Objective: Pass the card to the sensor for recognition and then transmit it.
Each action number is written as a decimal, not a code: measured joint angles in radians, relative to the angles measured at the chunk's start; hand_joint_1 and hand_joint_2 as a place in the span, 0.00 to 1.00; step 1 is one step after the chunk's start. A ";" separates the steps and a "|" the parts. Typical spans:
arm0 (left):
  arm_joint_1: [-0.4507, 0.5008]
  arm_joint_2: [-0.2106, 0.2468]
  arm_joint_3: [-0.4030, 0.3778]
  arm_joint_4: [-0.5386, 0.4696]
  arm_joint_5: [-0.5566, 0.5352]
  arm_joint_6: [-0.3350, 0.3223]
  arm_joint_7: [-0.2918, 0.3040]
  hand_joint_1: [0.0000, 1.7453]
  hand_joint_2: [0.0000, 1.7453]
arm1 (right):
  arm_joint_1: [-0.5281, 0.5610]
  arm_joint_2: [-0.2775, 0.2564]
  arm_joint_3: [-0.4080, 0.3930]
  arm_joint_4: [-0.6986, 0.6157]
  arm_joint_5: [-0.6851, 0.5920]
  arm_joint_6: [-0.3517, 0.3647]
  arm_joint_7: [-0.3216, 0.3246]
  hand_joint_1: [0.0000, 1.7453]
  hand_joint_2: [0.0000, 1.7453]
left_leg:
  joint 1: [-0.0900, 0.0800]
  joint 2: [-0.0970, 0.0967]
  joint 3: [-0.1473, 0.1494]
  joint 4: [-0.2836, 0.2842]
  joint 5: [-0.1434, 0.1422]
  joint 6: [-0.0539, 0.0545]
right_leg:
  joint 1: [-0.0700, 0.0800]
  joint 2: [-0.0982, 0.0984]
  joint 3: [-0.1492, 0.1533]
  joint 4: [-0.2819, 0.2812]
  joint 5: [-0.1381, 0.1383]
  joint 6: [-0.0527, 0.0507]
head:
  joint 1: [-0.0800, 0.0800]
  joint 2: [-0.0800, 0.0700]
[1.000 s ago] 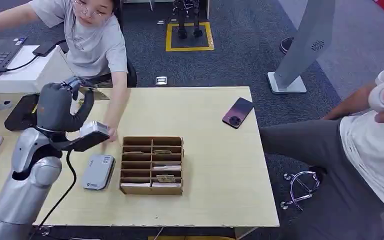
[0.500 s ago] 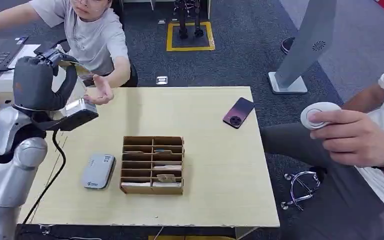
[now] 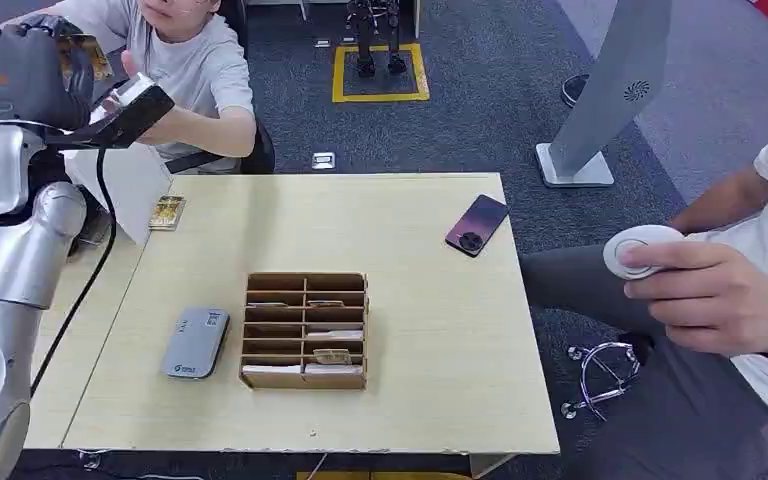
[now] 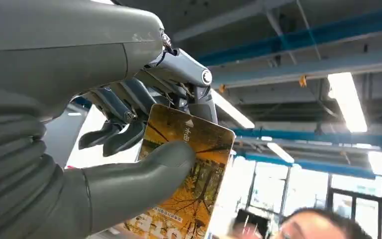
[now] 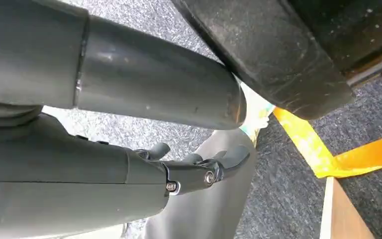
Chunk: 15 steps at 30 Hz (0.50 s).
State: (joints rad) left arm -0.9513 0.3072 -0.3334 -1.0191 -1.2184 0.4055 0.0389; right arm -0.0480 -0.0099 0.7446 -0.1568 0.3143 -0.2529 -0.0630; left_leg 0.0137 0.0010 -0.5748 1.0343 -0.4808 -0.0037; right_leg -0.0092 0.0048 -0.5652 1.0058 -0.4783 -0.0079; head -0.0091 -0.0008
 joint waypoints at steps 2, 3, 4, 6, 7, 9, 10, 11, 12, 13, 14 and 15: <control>0.000 -0.006 0.000 0.042 -0.001 0.007 0.000 1.00 1.00 | 0.000 0.002 0.002 0.000 0.001 0.000 0.002 0.00 0.00 | 0.000 0.000 0.000 0.000 0.000 0.000 | 0.000 0.000 0.000 0.000 0.000 0.000 | 0.000 0.000; 0.000 -0.009 0.000 0.058 -0.001 0.007 0.000 1.00 1.00 | 0.000 0.002 0.002 0.000 0.001 0.000 0.003 0.00 0.00 | 0.000 0.000 0.000 0.000 0.000 0.000 | 0.000 0.001 0.000 0.000 0.000 0.000 | 0.000 0.000; 0.000 -0.011 0.000 0.071 -0.001 0.007 -0.001 1.00 1.00 | 0.000 0.002 0.002 0.000 0.002 -0.001 0.005 0.00 0.00 | 0.000 0.000 0.000 0.000 0.000 0.000 | 0.000 0.001 0.000 0.000 0.000 0.000 | 0.000 0.000; 0.000 -0.014 0.000 0.094 -0.001 0.007 -0.006 1.00 1.00 | 0.000 0.002 0.003 -0.001 0.002 -0.003 0.006 0.00 0.00 | 0.000 0.000 0.000 0.000 0.000 0.000 | 0.000 0.000 0.000 0.000 0.000 0.000 | 0.000 0.000; 0.000 -0.016 0.000 0.102 -0.001 0.007 -0.006 1.00 1.00 | 0.000 0.002 0.003 -0.001 0.003 -0.005 0.006 0.00 0.00 | 0.000 0.000 0.000 0.000 0.000 0.000 | 0.000 0.000 0.000 0.000 0.000 0.000 | 0.000 0.000; 0.000 -0.018 0.000 0.118 -0.001 0.007 -0.007 0.93 1.00 | -0.002 0.003 0.003 -0.002 0.004 -0.005 0.005 0.00 0.00 | 0.000 0.000 0.000 0.000 0.000 0.000 | 0.000 0.000 0.000 0.000 0.000 0.000 | 0.000 0.000; 0.000 -0.019 0.000 0.126 -0.001 0.007 -0.008 0.90 1.00 | -0.002 0.005 0.003 -0.002 0.005 -0.006 0.005 0.00 0.00 | 0.000 0.000 0.000 0.000 0.000 0.000 | 0.000 0.000 0.000 0.000 0.000 0.000 | 0.000 0.000; 0.000 -0.020 0.000 0.133 -0.001 0.007 -0.010 0.91 1.00 | -0.003 0.005 0.003 -0.002 0.006 -0.006 0.005 0.00 0.00 | 0.000 0.000 0.000 0.000 0.000 0.000 | 0.000 0.000 0.000 0.000 0.000 0.000 | 0.000 0.000; 0.000 -0.022 0.000 0.136 -0.001 0.007 -0.010 0.90 1.00 | -0.003 0.005 0.003 -0.002 0.006 -0.006 0.003 0.00 0.00 | 0.000 0.000 0.000 0.000 0.000 0.000 | 0.000 0.000 0.000 0.000 0.000 0.000 | 0.000 0.000; 0.000 -0.023 0.000 0.140 -0.001 0.007 -0.011 0.90 1.00 | -0.003 0.005 0.003 -0.002 0.006 -0.006 0.001 0.00 0.00 | 0.000 0.000 0.000 0.000 0.000 0.000 | 0.000 0.000 0.000 0.000 0.000 0.000 | 0.000 0.000; 0.000 -0.024 0.000 0.144 -0.001 0.007 -0.013 0.90 1.00 | -0.003 0.005 0.003 -0.002 0.006 -0.006 -0.001 0.00 0.00 | 0.000 0.000 0.000 0.000 0.000 0.000 | 0.000 0.000 0.000 0.000 0.000 0.000 | 0.000 0.000; 0.000 -0.024 0.000 0.146 -0.001 0.007 -0.013 0.09 1.00 | -0.003 0.005 0.003 -0.002 0.006 -0.006 -0.002 0.00 0.00 | 0.000 0.000 0.000 0.000 0.000 0.000 | 0.000 0.000 0.000 0.000 0.000 0.000 | 0.000 0.000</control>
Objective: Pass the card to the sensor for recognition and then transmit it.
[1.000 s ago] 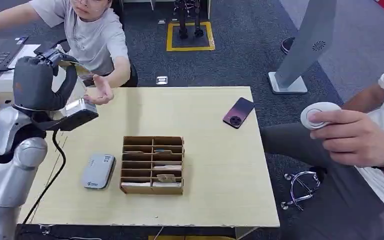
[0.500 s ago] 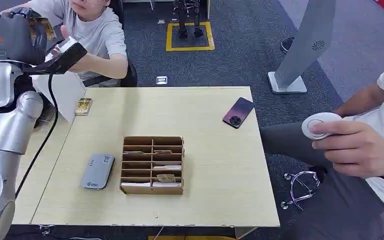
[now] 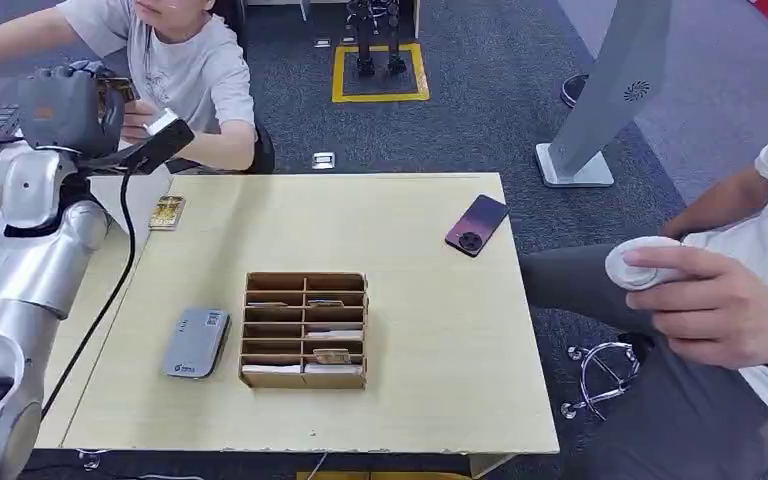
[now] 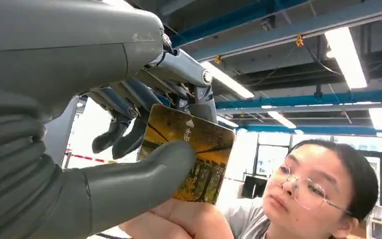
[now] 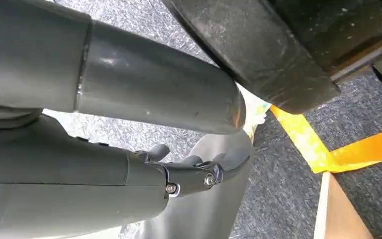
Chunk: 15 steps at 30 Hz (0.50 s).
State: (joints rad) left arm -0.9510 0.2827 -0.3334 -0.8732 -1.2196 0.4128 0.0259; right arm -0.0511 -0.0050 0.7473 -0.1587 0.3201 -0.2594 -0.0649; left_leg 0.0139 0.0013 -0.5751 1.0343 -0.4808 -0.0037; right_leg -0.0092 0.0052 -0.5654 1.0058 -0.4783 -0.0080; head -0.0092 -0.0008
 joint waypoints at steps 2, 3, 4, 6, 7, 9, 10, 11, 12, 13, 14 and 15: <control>0.000 -0.002 0.000 0.007 0.001 0.000 -0.003 0.00 1.00 | 0.000 0.000 0.000 0.000 0.000 0.000 0.000 0.00 0.00 | 0.000 0.000 0.000 0.000 0.000 0.000 | 0.000 0.000 0.000 0.000 0.000 0.000 | 0.000 0.000; 0.000 -0.002 0.000 0.010 0.001 -0.001 -0.003 0.00 1.00 | 0.000 0.000 0.000 0.000 0.000 0.000 0.001 0.00 0.00 | 0.000 0.000 0.000 0.000 0.000 0.000 | 0.000 0.000 0.000 0.000 0.000 0.000 | 0.000 0.000; -0.001 -0.003 0.000 0.014 0.002 -0.003 -0.003 0.00 1.00 | 0.000 0.000 0.000 0.000 0.000 0.000 0.002 0.00 0.00 | 0.000 0.000 0.000 0.000 0.000 0.000 | 0.000 0.000 0.000 0.000 0.000 0.000 | 0.000 0.000; -0.001 -0.003 0.000 0.017 0.002 -0.001 -0.004 0.00 1.00 | 0.000 0.000 0.000 0.000 0.000 0.000 0.003 0.00 0.00 | 0.000 0.000 0.000 0.000 0.000 0.000 | 0.000 0.000 0.000 0.000 0.000 0.000 | 0.000 0.000; -0.001 -0.003 0.000 0.019 0.002 0.000 -0.005 0.00 1.00 | 0.000 0.000 0.000 0.000 0.000 0.000 0.005 0.00 0.00 | 0.000 0.000 0.000 0.000 0.000 0.000 | 0.000 0.000 0.000 0.000 0.000 0.000 | 0.000 0.000; -0.001 -0.003 0.000 0.022 0.002 0.000 -0.005 0.00 1.00 | 0.000 0.000 0.000 0.000 0.000 0.000 0.006 0.00 0.00 | 0.000 0.000 0.000 0.000 0.000 0.000 | 0.000 0.000 0.000 0.000 0.000 0.000 | 0.000 0.000; -0.001 -0.003 0.000 0.024 0.002 0.001 -0.005 0.00 1.00 | 0.000 0.000 0.000 0.000 0.000 0.000 0.007 0.00 0.00 | 0.000 0.000 0.000 0.000 0.000 0.000 | 0.000 0.000 0.000 0.000 0.000 0.000 | 0.000 0.000; -0.001 -0.003 0.000 0.025 0.006 0.005 -0.005 0.00 1.00 | 0.000 0.000 0.000 0.000 0.000 0.000 0.008 0.00 0.00 | 0.000 0.000 0.000 0.000 0.000 0.000 | 0.000 0.000 0.000 0.000 0.000 0.000 | 0.000 0.000; 0.000 -0.002 0.000 0.026 0.014 0.013 -0.006 0.00 1.00 | 0.000 0.000 0.000 0.000 -0.001 -0.001 0.008 0.00 0.00 | 0.000 0.000 0.000 0.000 0.000 0.000 | 0.000 0.000 0.000 0.000 0.000 0.000 | 0.000 0.000; 0.003 0.000 0.000 0.027 0.022 0.025 -0.013 0.00 1.00 | 0.000 0.000 0.000 0.000 -0.003 -0.004 0.008 0.00 0.00 | 0.000 0.000 -0.001 0.000 0.000 0.000 | 0.000 0.000 0.000 0.000 0.000 0.000 | 0.000 0.000; 0.009 0.004 0.000 0.027 0.038 0.040 -0.019 0.00 1.00 | 0.000 0.000 0.000 -0.001 -0.007 -0.008 0.008 0.00 0.00 | 0.000 0.000 -0.001 0.000 0.000 0.000 | 0.000 0.000 0.000 0.000 0.000 0.000 | 0.000 0.000; 0.026 0.011 0.002 0.027 0.059 0.069 -0.034 0.00 1.00 | 0.000 0.002 0.000 -0.002 -0.011 -0.012 0.005 0.00 0.00 | 0.000 0.000 -0.001 -0.001 0.000 0.000 | 0.000 0.000 0.001 0.001 0.000 0.000 | 0.000 0.000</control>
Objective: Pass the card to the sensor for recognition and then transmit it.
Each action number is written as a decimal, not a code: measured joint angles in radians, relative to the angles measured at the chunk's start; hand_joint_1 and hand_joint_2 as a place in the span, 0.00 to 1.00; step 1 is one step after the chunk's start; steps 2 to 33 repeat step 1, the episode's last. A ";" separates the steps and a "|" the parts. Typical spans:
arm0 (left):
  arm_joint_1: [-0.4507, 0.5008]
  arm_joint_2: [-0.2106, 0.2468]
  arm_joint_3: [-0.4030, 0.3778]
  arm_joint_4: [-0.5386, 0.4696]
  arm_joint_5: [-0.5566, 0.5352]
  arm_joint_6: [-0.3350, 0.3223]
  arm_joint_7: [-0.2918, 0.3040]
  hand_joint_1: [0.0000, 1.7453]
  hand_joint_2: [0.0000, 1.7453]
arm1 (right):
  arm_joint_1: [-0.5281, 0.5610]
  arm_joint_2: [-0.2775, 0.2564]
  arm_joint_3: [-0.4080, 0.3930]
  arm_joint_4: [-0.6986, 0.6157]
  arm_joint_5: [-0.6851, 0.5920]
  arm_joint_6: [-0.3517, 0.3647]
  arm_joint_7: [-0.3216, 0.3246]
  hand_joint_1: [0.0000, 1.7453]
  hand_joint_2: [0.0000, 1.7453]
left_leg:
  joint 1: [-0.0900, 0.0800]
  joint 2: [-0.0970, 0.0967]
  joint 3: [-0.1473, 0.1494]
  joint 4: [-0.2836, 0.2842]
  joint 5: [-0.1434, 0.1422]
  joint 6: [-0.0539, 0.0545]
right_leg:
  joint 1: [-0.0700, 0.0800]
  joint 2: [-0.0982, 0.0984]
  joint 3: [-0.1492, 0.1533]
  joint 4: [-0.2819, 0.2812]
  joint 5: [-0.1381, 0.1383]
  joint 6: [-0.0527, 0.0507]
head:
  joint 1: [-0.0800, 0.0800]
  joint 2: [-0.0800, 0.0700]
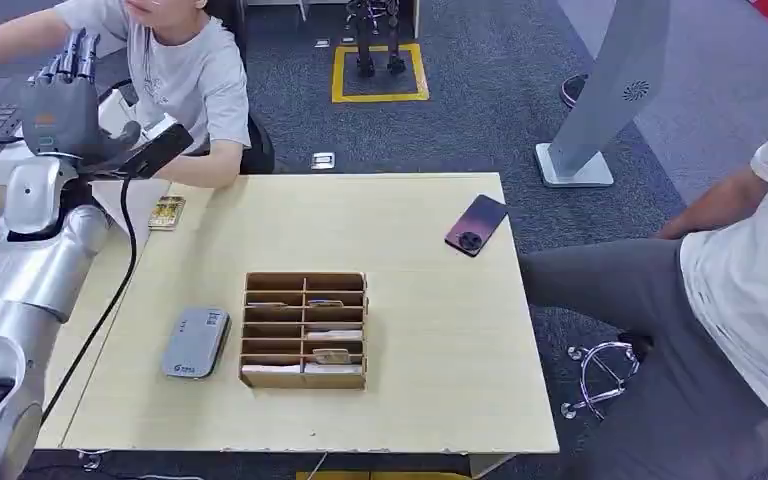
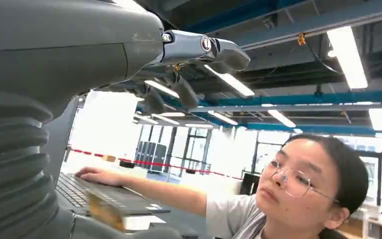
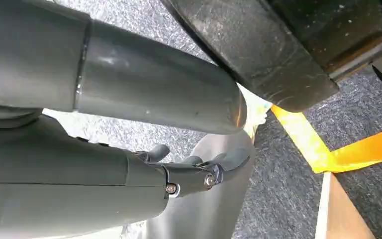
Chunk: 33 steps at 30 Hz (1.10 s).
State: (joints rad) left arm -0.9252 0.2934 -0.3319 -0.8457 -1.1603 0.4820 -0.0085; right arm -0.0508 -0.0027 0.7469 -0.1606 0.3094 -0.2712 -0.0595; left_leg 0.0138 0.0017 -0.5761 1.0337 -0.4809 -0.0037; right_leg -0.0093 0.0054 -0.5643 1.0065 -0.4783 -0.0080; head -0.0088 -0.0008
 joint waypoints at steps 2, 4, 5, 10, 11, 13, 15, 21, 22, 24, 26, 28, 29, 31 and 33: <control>0.028 0.014 0.007 -0.003 0.027 0.042 -0.019 0.00 1.00 | 0.000 0.001 0.000 0.000 -0.006 -0.002 -0.003 0.00 0.00 | -0.001 0.002 0.001 -0.001 0.000 0.000 | 0.000 0.002 0.001 0.000 0.000 0.000 | 0.000 0.000; 0.028 0.014 0.007 -0.003 0.027 0.042 -0.019 0.00 1.00 | 0.000 0.001 0.000 0.000 -0.006 -0.002 -0.003 0.00 0.00 | -0.001 0.002 0.001 -0.001 0.000 0.000 | 0.000 0.002 0.001 0.000 0.000 0.000 | 0.000 0.000; 0.028 0.014 0.007 -0.003 0.027 0.042 -0.019 0.00 1.00 | 0.000 0.001 0.000 0.000 -0.006 -0.002 -0.003 0.00 0.00 | -0.001 0.002 0.001 -0.001 0.000 0.000 | 0.000 0.002 0.001 0.000 0.000 0.000 | 0.000 0.000; 0.028 0.014 0.007 -0.003 0.027 0.042 -0.019 0.00 1.00 | 0.000 0.001 0.000 0.000 -0.006 -0.002 -0.003 0.00 0.00 | -0.001 0.002 0.001 -0.001 0.000 0.000 | 0.000 0.002 0.001 0.000 0.000 0.000 | 0.000 0.000; 0.028 0.014 0.007 -0.003 0.027 0.042 -0.019 0.00 1.00 | 0.000 0.001 0.000 0.000 -0.006 -0.002 -0.003 0.00 0.00 | -0.001 0.002 0.001 -0.001 0.000 0.000 | 0.000 0.002 0.001 0.000 0.000 0.000 | 0.000 0.000; 0.028 0.014 0.007 -0.003 0.027 0.042 -0.019 0.00 1.00 | 0.000 0.001 0.000 0.000 -0.006 -0.002 -0.003 0.00 0.00 | -0.001 0.002 0.001 -0.001 0.000 0.000 | 0.000 0.002 0.001 0.000 0.000 0.000 | 0.000 0.000; 0.028 0.014 0.007 -0.003 0.027 0.042 -0.019 0.00 1.00 | 0.000 0.001 0.000 0.000 -0.006 -0.002 -0.003 0.00 0.00 | -0.001 0.002 0.001 -0.001 0.000 0.000 | 0.000 0.002 0.001 0.000 0.000 0.000 | 0.000 0.000; 0.028 0.014 0.007 -0.003 0.027 0.042 -0.019 0.00 1.00 | 0.000 0.001 0.000 0.000 -0.006 -0.002 -0.003 0.00 0.00 | -0.001 0.002 0.001 -0.001 0.000 0.000 | 0.000 0.002 0.001 0.000 0.000 0.000 | 0.000 0.000; 0.028 0.014 0.007 -0.003 0.027 0.042 -0.019 0.00 1.00 | 0.000 0.001 0.000 0.000 -0.006 -0.002 -0.003 0.00 0.00 | -0.001 0.002 0.001 -0.001 0.000 0.000 | 0.000 0.002 0.001 0.000 0.000 0.000 | 0.000 0.000; 0.028 0.014 0.007 -0.003 0.027 0.042 -0.019 0.00 1.00 | 0.000 0.001 0.000 0.000 -0.006 -0.002 -0.003 0.00 0.00 | -0.001 0.002 0.001 -0.001 0.000 0.000 | 0.000 0.002 0.001 0.000 0.000 0.000 | 0.000 0.000; 0.028 0.014 0.007 -0.003 0.027 0.042 -0.019 0.00 1.00 | 0.000 0.001 0.000 0.000 -0.006 -0.002 -0.003 0.00 0.00 | -0.001 0.002 0.001 -0.001 0.000 0.000 | 0.000 0.002 0.001 0.000 0.000 0.000 | 0.000 0.000; 0.028 0.014 0.007 -0.003 0.027 0.042 -0.019 0.00 1.00 | 0.000 0.001 0.000 0.000 -0.006 -0.002 -0.003 0.00 0.00 | -0.001 0.002 0.001 -0.001 0.000 0.000 | 0.000 0.002 0.001 0.000 0.000 0.000 | 0.000 0.000; 0.028 0.014 0.007 -0.003 0.027 0.042 -0.019 0.00 1.00 | 0.000 0.001 0.000 0.000 -0.006 -0.002 -0.003 0.00 0.00 | -0.001 0.002 0.001 -0.001 0.000 0.000 | 0.000 0.002 0.001 0.000 0.000 0.000 | 0.000 0.000; 0.028 0.014 0.007 -0.003 0.027 0.042 -0.019 0.00 1.00 | 0.000 0.001 0.000 0.000 -0.006 -0.002 -0.003 0.00 0.00 | -0.001 0.002 0.001 -0.001 0.000 0.000 | 0.000 0.002 0.001 0.000 0.000 0.000 | 0.000 0.000; 0.028 0.014 0.007 -0.003 0.027 0.042 -0.019 0.00 1.00 | 0.000 0.001 0.000 0.000 -0.006 -0.002 -0.003 0.00 0.00 | -0.001 0.002 0.001 -0.001 0.000 0.000 | 0.000 0.002 0.001 0.000 0.000 0.000 | 0.000 0.000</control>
